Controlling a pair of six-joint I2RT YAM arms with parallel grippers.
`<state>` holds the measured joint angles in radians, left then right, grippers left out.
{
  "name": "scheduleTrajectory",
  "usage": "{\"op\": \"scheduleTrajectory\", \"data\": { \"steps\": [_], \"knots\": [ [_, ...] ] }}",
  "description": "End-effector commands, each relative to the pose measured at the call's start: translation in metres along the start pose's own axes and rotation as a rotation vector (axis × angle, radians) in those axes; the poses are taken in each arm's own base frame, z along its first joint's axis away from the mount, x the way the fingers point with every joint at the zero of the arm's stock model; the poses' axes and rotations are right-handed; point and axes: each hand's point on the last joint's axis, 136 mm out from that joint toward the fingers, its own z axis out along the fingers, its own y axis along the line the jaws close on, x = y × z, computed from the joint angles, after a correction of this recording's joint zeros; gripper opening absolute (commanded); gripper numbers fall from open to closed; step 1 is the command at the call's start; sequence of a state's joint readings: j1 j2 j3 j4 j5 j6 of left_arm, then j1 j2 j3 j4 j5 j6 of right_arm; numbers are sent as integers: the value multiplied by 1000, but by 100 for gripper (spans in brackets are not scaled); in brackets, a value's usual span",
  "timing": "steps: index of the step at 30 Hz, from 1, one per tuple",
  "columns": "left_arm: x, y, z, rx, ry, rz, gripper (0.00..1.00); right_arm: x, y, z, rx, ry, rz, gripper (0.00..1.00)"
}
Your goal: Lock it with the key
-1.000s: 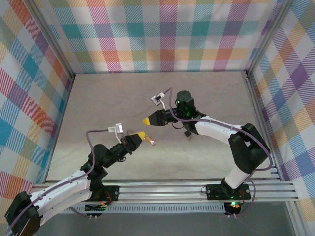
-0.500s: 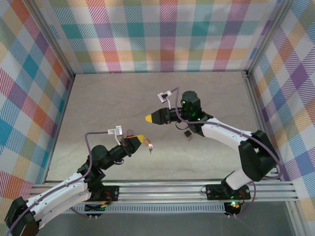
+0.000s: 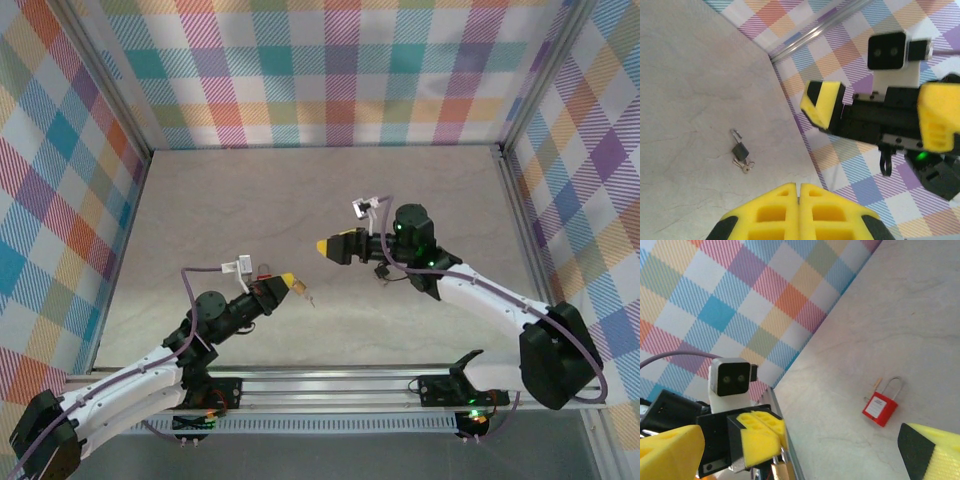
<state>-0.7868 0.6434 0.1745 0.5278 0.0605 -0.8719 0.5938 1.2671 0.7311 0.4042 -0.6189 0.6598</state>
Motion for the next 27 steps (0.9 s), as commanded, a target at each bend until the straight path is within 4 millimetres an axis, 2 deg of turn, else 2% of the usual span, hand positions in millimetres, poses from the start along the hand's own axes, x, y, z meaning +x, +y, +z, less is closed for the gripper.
{"op": "scheduleTrajectory", "data": {
  "steps": [1,6,14,27],
  "knots": [
    [-33,-30,0,97,-131,-17,0,-6,-1,-11,-6,-91,-40,99],
    [-37,-32,6,105,-149,-40,0,9,3,-14,-86,-79,-23,100],
    [-45,-29,13,116,-197,-103,0,27,14,-6,-223,28,48,92],
    [-57,-29,17,137,-274,-128,0,33,0,-1,-214,24,85,87]
  ]
}}
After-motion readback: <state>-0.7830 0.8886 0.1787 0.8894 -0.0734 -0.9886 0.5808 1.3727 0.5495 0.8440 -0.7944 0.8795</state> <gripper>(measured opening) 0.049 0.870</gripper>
